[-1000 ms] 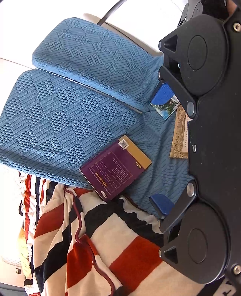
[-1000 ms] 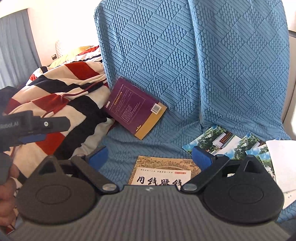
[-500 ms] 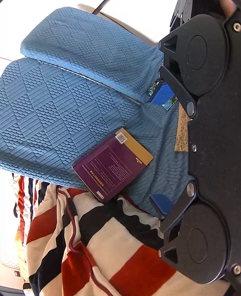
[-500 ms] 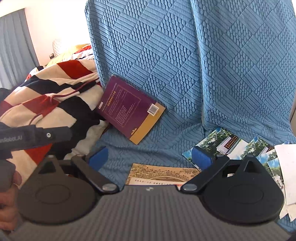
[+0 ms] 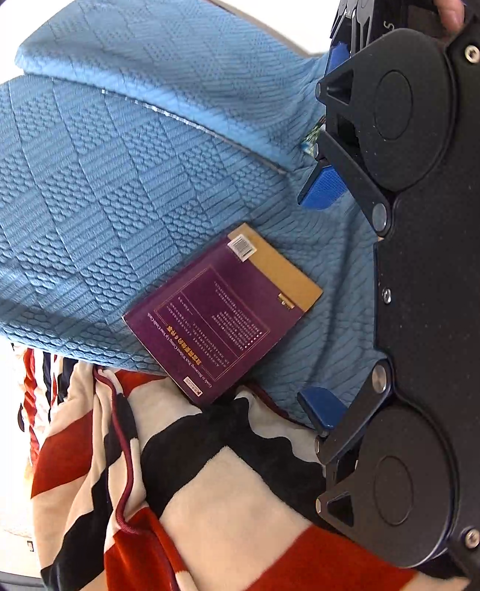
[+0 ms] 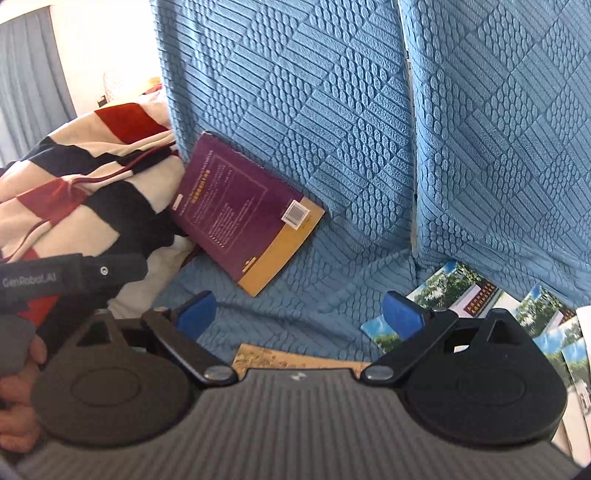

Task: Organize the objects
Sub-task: 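Close the left gripper on the purple book while the right gripper pinches its edge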

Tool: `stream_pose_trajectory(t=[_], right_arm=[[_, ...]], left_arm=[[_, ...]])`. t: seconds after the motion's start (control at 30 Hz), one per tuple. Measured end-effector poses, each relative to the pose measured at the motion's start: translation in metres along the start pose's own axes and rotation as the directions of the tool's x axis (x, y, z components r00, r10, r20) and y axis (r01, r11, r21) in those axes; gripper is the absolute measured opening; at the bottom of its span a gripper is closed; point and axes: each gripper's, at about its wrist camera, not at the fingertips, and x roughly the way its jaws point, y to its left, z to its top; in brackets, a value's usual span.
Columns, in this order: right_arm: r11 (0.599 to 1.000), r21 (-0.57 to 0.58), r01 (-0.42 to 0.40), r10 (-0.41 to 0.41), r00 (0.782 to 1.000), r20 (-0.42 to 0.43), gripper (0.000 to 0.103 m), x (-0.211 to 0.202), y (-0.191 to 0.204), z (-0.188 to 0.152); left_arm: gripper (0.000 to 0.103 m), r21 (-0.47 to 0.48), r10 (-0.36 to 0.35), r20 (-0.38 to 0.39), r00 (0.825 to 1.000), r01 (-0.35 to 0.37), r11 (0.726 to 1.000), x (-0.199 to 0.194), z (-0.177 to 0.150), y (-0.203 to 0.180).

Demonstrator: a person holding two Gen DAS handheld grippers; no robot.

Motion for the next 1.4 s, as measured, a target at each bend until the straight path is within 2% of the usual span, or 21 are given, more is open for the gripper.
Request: stream_pose_trajectory(t=[0.1,0.23,0.33,0.53,0.67,0.8,0.97,1.03,1.13,1.2,1.3,1.37,1.4], right_arm=[[1.0,-0.002,0.002,-0.002,1.0,0.011,0.098,0.015,-0.002,0.003],[0.999,-0.037,0.006,-0.006,1.0,0.012,0.098,0.04,-0.003,0.007],[0.998,-0.056,0.006,-0.005,1.0,0.014,0.098,0.058,-0.006,0.011],[0.995,-0.103,0.015,-0.012,0.999,0.035,0.098,0.09,-0.012,0.026],[0.99,-0.138,-0.005,0.011,0.999,0.043,0.091,0.11,-0.017,0.039],[0.982,-0.189,-0.025,0.029,0.999,0.021,0.077,0.135,-0.016,0.051],[0.956,-0.287,-0.068,0.069,0.998,-0.01,0.073,0.169,-0.007,0.059],[0.945,-0.318,-0.082,0.079,0.997,-0.021,0.072,0.179,-0.004,0.061],[0.929,-0.363,-0.07,0.061,0.997,-0.036,0.072,0.191,0.0,0.064],[0.926,-0.373,-0.066,0.048,0.997,-0.06,0.072,0.197,0.001,0.066],[0.942,-0.33,-0.057,0.031,0.996,-0.083,0.072,0.2,-0.003,0.068],[0.958,-0.279,-0.072,0.043,0.993,-0.109,0.072,0.203,-0.007,0.068],[0.962,-0.261,-0.081,0.051,0.992,-0.119,0.072,0.205,-0.009,0.067]], left_arm=[[0.102,-0.018,0.008,0.011,1.0,-0.008,1.0,0.017,0.002,0.005],[0.102,0.002,0.029,-0.007,1.0,-0.029,1.0,0.045,0.002,0.009],[0.102,-0.044,0.027,-0.029,0.999,-0.028,0.999,0.059,0.006,0.017],[0.102,-0.028,0.04,-0.023,0.999,-0.041,0.999,0.085,0.018,0.019],[0.102,-0.048,0.03,-0.035,0.999,-0.031,0.998,0.102,0.027,0.023],[0.102,-0.097,0.01,-0.05,0.999,-0.015,0.995,0.116,0.034,0.032],[0.1,-0.138,0.012,-0.096,0.995,-0.025,0.99,0.131,0.036,0.041],[0.098,-0.149,0.024,-0.106,0.994,-0.039,0.988,0.136,0.036,0.045],[0.088,-0.175,0.027,-0.129,0.991,-0.05,0.983,0.146,0.036,0.052],[0.073,-0.201,0.026,-0.158,0.987,-0.058,0.978,0.156,0.037,0.059],[0.064,-0.236,0.026,-0.201,0.979,-0.074,0.969,0.171,0.036,0.067],[0.063,-0.254,0.019,-0.22,0.975,-0.076,0.964,0.18,0.036,0.07],[0.056,-0.262,0.018,-0.227,0.974,-0.079,0.962,0.184,0.037,0.072]])
